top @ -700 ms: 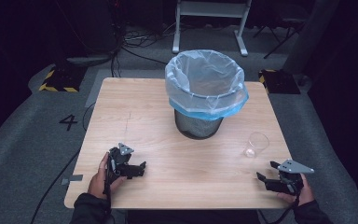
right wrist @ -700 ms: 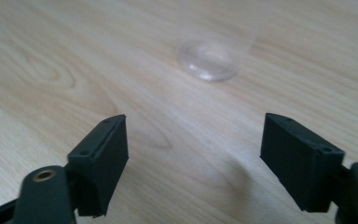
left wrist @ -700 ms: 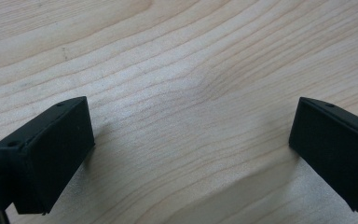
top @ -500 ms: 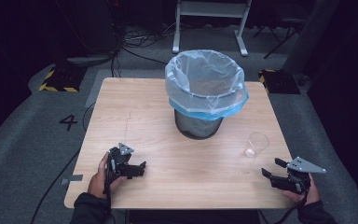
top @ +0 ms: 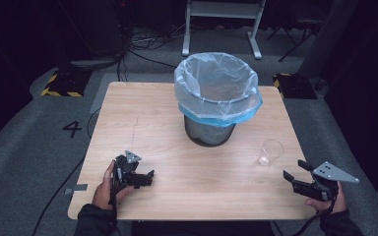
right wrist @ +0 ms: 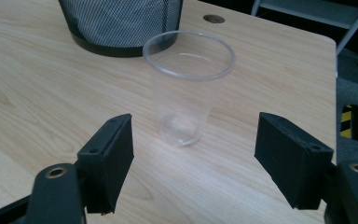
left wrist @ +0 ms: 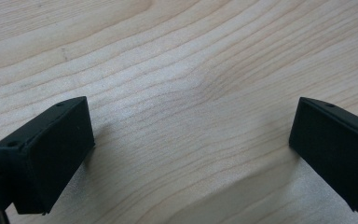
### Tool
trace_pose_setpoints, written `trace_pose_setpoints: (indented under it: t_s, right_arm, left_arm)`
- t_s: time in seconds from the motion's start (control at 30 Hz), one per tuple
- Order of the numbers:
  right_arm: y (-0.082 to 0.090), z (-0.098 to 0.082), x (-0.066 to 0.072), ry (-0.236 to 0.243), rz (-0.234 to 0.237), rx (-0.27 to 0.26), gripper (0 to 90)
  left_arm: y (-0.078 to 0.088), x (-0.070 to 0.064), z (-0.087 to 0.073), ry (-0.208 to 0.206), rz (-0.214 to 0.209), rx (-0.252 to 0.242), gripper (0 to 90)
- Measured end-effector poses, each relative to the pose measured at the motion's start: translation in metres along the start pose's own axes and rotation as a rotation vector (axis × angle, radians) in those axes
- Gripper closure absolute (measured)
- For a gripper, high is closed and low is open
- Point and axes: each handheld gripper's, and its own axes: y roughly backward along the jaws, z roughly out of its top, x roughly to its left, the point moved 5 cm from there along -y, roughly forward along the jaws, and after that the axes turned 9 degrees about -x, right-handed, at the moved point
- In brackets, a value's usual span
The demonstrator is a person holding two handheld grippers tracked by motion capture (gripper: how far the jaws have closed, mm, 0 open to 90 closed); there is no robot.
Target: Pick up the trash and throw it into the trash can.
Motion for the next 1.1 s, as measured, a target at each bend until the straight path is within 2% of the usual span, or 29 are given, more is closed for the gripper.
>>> trace_pose_setpoints:
  t_s: [0.2,0.4,0.5,0.73,0.87,1.1]
  right_arm:
    - [-0.003,0.007,0.003,0.015,0.019,-0.011,28.8]
    - [-0.009,0.012,0.004,0.021,0.014,-0.006,28.8]
    - [-0.013,0.020,0.002,0.049,0.000,-0.017,28.6]
    - [-0.016,0.037,-0.001,0.043,0.013,-0.046,29.3]
    - [-0.020,0.041,0.000,0.046,0.018,-0.044,29.5]
    - [-0.035,0.047,0.004,0.060,0.030,-0.008,30.8]
  left_arm:
    - [0.000,0.001,0.000,-0.009,-0.013,0.004,0.0]
    - [0.000,0.001,0.000,-0.009,-0.012,0.004,0.0]
    - [0.000,0.001,0.000,-0.010,-0.012,0.004,0.0]
    - [0.000,0.001,0.000,-0.009,-0.012,0.004,0.0]
    - [0.000,0.001,0.000,-0.009,-0.012,0.004,0.0]
    - [0.000,0.001,0.000,-0.010,-0.012,0.004,0.0]
